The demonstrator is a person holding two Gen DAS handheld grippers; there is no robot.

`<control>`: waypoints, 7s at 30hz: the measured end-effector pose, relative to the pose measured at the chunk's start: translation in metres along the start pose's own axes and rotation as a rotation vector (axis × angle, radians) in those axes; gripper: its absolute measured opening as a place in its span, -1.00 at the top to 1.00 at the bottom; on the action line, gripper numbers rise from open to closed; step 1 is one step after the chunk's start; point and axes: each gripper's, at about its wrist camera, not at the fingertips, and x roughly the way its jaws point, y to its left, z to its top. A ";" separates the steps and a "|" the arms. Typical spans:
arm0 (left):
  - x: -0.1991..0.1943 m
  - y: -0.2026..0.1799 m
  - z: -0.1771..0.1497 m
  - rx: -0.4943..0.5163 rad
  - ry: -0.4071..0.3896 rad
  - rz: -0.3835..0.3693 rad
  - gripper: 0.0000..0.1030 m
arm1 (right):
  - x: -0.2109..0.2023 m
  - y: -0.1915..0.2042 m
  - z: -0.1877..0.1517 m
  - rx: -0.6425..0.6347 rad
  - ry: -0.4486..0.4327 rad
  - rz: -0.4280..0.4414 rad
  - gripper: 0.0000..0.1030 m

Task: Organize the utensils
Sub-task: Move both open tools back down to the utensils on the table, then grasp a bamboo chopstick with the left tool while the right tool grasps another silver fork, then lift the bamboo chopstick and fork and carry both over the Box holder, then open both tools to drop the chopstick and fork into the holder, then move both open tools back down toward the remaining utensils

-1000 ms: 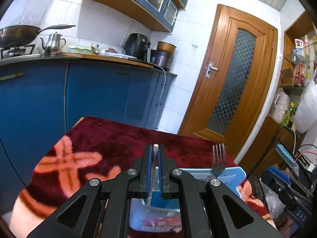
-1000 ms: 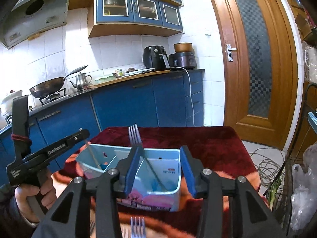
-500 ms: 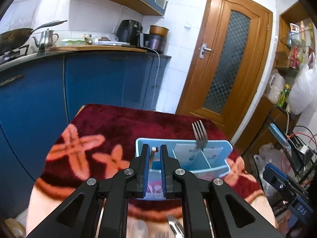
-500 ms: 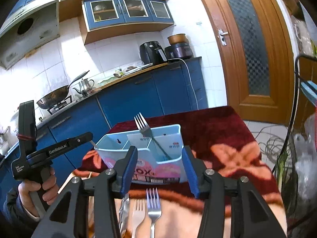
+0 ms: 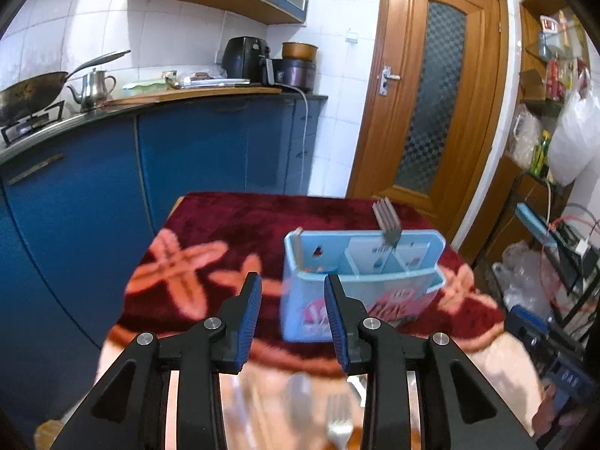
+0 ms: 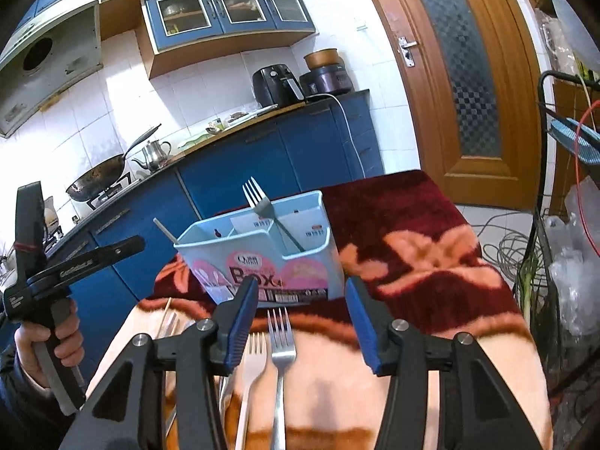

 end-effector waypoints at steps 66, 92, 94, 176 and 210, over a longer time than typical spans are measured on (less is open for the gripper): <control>0.048 0.071 -0.059 -0.198 0.301 0.028 0.91 | 0.074 0.017 -0.024 -0.134 0.331 -0.011 -0.14; -0.016 -0.001 -0.026 -0.034 -0.028 -0.153 0.91 | 0.090 0.008 -0.017 -0.084 0.322 0.168 0.86; -0.016 -0.006 -0.023 -0.035 -0.043 -0.156 0.91 | 0.082 0.008 -0.015 -0.079 0.290 0.169 0.86; 0.059 -0.026 0.031 -0.173 -0.299 -0.008 0.28 | 0.040 0.033 0.077 -0.241 -0.252 -0.005 0.34; -0.032 -0.010 -0.035 -0.019 -0.008 0.080 0.28 | -0.003 0.027 -0.004 -0.071 -0.004 0.023 0.13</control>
